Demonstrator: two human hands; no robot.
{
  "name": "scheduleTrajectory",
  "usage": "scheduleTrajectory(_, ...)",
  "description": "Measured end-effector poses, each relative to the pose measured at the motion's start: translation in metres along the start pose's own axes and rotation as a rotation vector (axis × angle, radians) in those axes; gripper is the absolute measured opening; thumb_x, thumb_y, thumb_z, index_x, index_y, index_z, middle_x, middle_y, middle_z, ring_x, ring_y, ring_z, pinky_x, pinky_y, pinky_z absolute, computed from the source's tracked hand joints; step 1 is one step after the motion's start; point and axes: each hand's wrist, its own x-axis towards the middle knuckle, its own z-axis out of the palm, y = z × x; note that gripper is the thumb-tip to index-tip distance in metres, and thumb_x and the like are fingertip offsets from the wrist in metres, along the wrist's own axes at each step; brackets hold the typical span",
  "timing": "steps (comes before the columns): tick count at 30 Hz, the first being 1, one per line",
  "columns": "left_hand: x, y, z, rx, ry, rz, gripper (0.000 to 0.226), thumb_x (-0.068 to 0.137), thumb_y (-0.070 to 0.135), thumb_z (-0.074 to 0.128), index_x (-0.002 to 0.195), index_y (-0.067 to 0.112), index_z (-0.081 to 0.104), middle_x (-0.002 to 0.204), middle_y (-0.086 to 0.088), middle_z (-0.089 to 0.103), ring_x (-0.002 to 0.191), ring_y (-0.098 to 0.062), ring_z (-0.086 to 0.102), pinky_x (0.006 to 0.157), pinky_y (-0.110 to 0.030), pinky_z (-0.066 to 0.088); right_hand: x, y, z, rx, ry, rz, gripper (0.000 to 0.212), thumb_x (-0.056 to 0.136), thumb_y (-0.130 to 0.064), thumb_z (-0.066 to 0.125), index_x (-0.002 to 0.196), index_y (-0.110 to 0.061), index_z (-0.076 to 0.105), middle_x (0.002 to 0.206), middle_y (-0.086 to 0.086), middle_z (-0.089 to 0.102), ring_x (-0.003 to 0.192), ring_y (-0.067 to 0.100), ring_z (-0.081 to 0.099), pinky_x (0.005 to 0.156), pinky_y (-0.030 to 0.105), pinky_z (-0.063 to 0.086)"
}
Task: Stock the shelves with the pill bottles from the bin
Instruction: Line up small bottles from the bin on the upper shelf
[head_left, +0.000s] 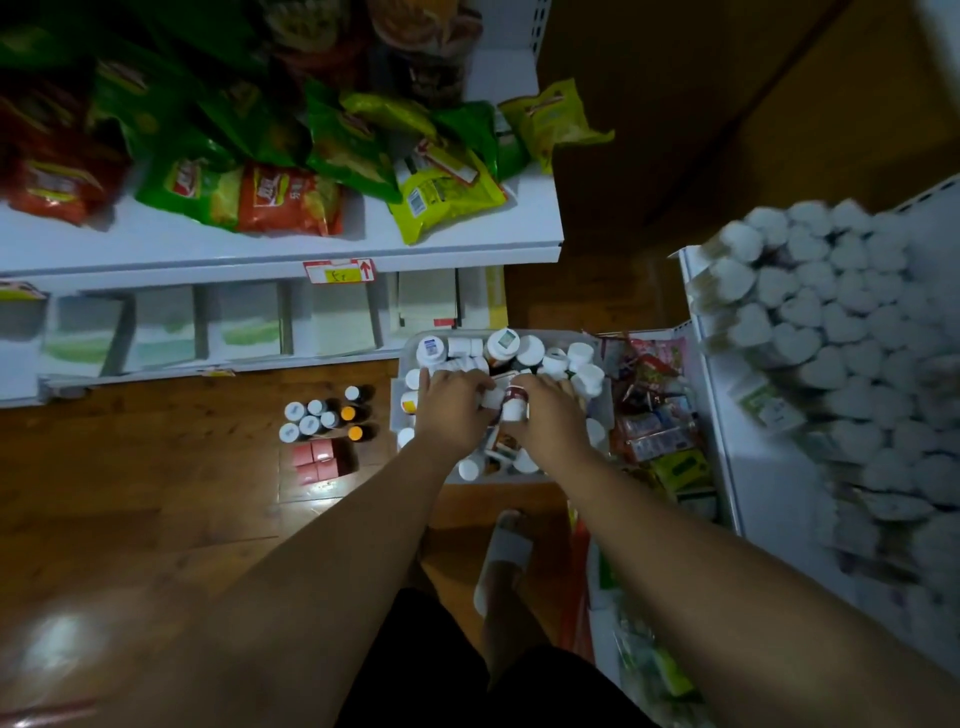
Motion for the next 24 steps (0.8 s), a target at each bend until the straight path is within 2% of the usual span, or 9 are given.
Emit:
scheduleTrajectory(5, -0.011, 0.013, -0.033, -0.534, 0.082, -0.045, 0.019, 0.091, 0.019, 0.078, 0.108, 0.02, 0.072, 0.11, 0.003, 0.075, 0.105, -0.016, 0.07, 0.098, -0.047, 0.056, -0.005, -0.007, -0.027, 0.311, 0.059, -0.041, 0.047, 0.08, -0.056, 0.067, 0.119, -0.03, 0.064, 0.107, -0.008, 0.066, 0.102, 0.021, 0.061, 0.085, 0.043, 0.052)
scheduleTrajectory(8, -0.021, 0.03, -0.077, -0.753, 0.131, -0.006, 0.019, 0.092, 0.019, 0.082, 0.108, 0.021, 0.072, 0.111, 0.005, 0.074, 0.104, -0.01, 0.071, 0.091, -0.037, 0.059, -0.013, -0.027, -0.072, 0.635, 0.085, -0.039, 0.034, 0.093, -0.036, 0.076, 0.124, -0.027, 0.065, 0.105, -0.021, 0.061, 0.095, -0.006, 0.059, 0.081, 0.011, 0.046)
scheduleTrajectory(9, -0.024, 0.038, -0.094, -0.806, 0.144, 0.008, 0.02, 0.092, 0.019, 0.082, 0.109, 0.021, 0.072, 0.113, 0.002, 0.074, 0.104, -0.013, 0.072, 0.09, -0.038, 0.06, -0.015, -0.035, -0.088, 0.724, 0.082, -0.035, 0.037, 0.095, -0.035, 0.075, 0.13, -0.024, 0.065, 0.108, -0.02, 0.062, 0.097, -0.007, 0.06, 0.082, 0.009, 0.046)
scheduleTrajectory(12, -0.035, 0.067, -0.151, -1.085, 0.142, 0.036, 0.022, 0.098, 0.009, 0.073, 0.119, 0.012, 0.068, 0.109, -0.015, 0.075, 0.101, -0.027, 0.076, 0.086, -0.044, 0.064, -0.02, -0.064, -0.138, 0.998, 0.119, -0.045, 0.025, 0.095, -0.035, 0.074, 0.119, -0.026, 0.074, 0.107, -0.007, 0.076, 0.101, 0.013, 0.073, 0.093, 0.035, 0.06)
scheduleTrajectory(14, -0.039, 0.085, -0.189, -1.248, 0.151, 0.061, 0.024, 0.102, 0.003, 0.065, 0.125, 0.006, 0.067, 0.103, -0.012, 0.076, 0.1, -0.032, 0.076, 0.084, -0.044, 0.064, -0.024, -0.087, -0.171, 1.2, 0.109, -0.069, 0.016, 0.095, -0.031, 0.07, 0.106, -0.022, 0.078, 0.105, 0.006, 0.079, 0.101, 0.025, 0.076, 0.097, 0.047, 0.059)
scheduleTrajectory(17, -0.042, 0.109, -0.246, -1.397, 0.179, 0.134, 0.026, 0.104, 0.001, 0.058, 0.128, 0.005, 0.068, 0.108, -0.013, 0.072, 0.1, -0.031, 0.072, 0.083, -0.041, 0.062, -0.037, -0.122, -0.227, 1.487, 0.088, -0.13, 0.019, 0.098, -0.019, 0.063, 0.104, -0.004, 0.074, 0.105, 0.019, 0.074, 0.099, 0.032, 0.072, 0.094, 0.043, 0.057)
scheduleTrajectory(19, -0.046, 0.122, -0.285, -1.45, 0.173, 0.192, 0.03, 0.105, -0.001, 0.054, 0.131, 0.006, 0.067, 0.109, -0.012, 0.071, 0.099, -0.027, 0.071, 0.082, -0.039, 0.061, -0.044, -0.142, -0.262, 1.604, 0.09, -0.178, 0.031, 0.09, -0.023, 0.061, 0.107, 0.001, 0.071, 0.107, 0.021, 0.071, 0.095, 0.03, 0.071, 0.089, 0.04, 0.058)
scheduleTrajectory(21, -0.053, 0.134, -0.319, -1.477, 0.144, 0.273, 0.035, 0.105, -0.003, 0.05, 0.136, 0.005, 0.064, 0.111, -0.011, 0.071, 0.101, -0.025, 0.071, 0.083, -0.037, 0.061, -0.052, -0.159, -0.292, 1.632, 0.101, -0.253, 0.036, 0.089, -0.025, 0.058, 0.112, 0.0, 0.07, 0.107, 0.019, 0.071, 0.085, 0.025, 0.07, 0.08, 0.036, 0.058)
scheduleTrajectory(24, -0.063, 0.148, -0.361, -1.462, 0.113, 0.405, 0.043, 0.104, -0.006, 0.049, 0.145, 0.005, 0.057, 0.129, -0.021, 0.067, 0.114, -0.034, 0.068, 0.088, -0.037, 0.059, -0.061, -0.18, -0.327, 1.579, 0.16, -0.338, 0.021, 0.103, -0.021, 0.056, 0.107, -0.006, 0.07, 0.098, 0.017, 0.071, 0.071, 0.024, 0.064, 0.065, 0.035, 0.051)
